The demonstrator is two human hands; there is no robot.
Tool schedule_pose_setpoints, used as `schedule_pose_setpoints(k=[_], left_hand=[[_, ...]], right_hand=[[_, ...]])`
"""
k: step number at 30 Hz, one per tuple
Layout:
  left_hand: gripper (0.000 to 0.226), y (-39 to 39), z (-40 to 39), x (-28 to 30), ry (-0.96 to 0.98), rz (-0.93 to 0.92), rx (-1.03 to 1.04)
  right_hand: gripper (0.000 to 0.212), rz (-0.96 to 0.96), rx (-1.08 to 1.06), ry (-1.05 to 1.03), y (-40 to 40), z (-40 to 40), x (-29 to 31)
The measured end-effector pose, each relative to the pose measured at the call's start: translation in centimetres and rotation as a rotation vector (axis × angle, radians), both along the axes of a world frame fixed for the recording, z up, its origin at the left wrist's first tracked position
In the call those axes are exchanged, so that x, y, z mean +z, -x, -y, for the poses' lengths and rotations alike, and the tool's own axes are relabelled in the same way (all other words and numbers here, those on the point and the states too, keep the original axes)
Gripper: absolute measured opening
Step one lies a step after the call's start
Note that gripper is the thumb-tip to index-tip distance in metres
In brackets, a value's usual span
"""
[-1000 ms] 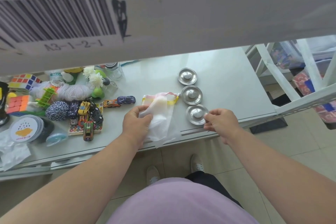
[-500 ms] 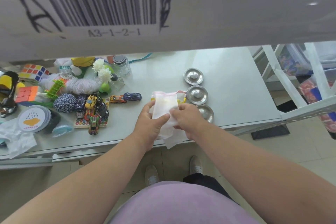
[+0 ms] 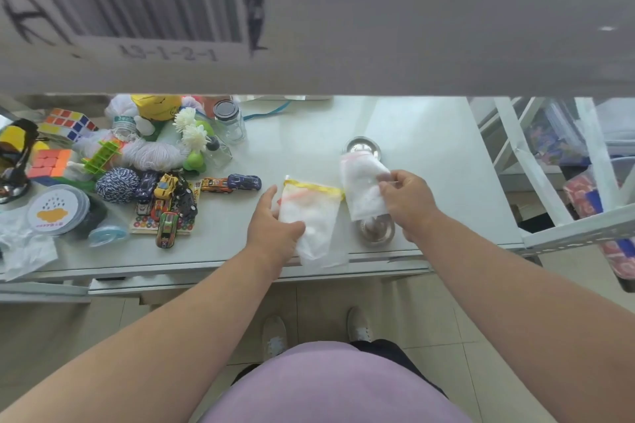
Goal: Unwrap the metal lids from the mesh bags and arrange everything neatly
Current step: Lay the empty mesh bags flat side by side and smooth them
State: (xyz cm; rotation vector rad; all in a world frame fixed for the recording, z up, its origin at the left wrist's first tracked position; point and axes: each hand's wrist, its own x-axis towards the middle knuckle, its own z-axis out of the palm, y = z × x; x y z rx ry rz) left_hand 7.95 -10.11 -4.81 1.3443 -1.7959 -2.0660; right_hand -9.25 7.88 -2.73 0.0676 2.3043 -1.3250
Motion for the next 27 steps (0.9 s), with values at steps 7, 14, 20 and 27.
schedule_pose_setpoints(k=[7, 14, 20, 27], left_hand=[[0.083, 2.7, -1.4, 0.6, 0.152, 0.198, -0.029], [0.041, 5.0, -2.6, 1.2, 0.309, 0.297, 0.05], [0.04, 6.9, -2.4, 2.6, 0.304, 0.174, 0.244], [0.054, 9.2, -4.3, 3.6, 0.165, -0.007, 0.208]], right_hand=[[0.02, 0.057, -0.01, 0.07, 5.9, -5.0, -0.8], [0.029, 0.349, 0.139, 0.39, 9.3, -6.1, 0.1], [0.054, 0.213, 0.075, 0.487, 12.4, -7.0, 0.5], [0.062, 0.031, 0.153, 0.155, 13.2, -9.4, -3.2]])
